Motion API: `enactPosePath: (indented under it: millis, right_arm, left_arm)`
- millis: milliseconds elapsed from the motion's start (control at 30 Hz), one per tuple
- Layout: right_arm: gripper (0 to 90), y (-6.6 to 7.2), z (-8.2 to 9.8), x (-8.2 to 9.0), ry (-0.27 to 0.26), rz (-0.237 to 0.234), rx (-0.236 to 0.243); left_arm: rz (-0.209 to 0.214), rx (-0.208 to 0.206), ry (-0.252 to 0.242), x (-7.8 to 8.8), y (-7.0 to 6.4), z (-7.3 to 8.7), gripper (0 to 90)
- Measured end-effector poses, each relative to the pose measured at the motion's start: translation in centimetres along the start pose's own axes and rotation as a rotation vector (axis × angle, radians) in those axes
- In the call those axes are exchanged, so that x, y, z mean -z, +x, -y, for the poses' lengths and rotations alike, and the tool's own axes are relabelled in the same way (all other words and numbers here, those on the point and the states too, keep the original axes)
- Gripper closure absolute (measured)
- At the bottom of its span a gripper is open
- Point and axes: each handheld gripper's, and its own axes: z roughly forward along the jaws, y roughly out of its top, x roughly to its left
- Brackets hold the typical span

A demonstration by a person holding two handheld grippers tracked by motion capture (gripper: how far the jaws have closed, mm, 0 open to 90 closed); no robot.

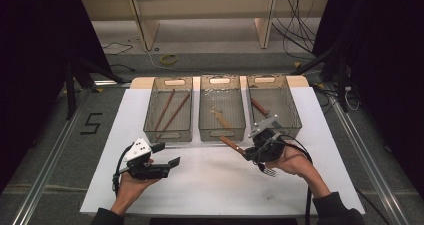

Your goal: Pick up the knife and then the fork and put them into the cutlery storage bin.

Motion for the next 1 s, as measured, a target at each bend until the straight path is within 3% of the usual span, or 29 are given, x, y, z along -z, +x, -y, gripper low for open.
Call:
enactPosePath:
  millis: [733,900,1000]
  right_arm:
    - [78.1,-2.2,0.8,3.2,-0.095,0.082,-0.045]
    - [78.1,-3.1,0.6,3.5,-0.117,0.101,-0.095]
    - [78.1,-3.4,0.6,3.7,-0.126,0.111,-0.101]
  left_arm:
    - [0.001,0.002,-0.002,0.0,0.0,0.0,19.2]
    - [0.002,0.002,-0.002,0.0,0.0,0.0,19.1]
    - [0.003,0.001,0.0,-0.1,0.0,0.0,19.1]
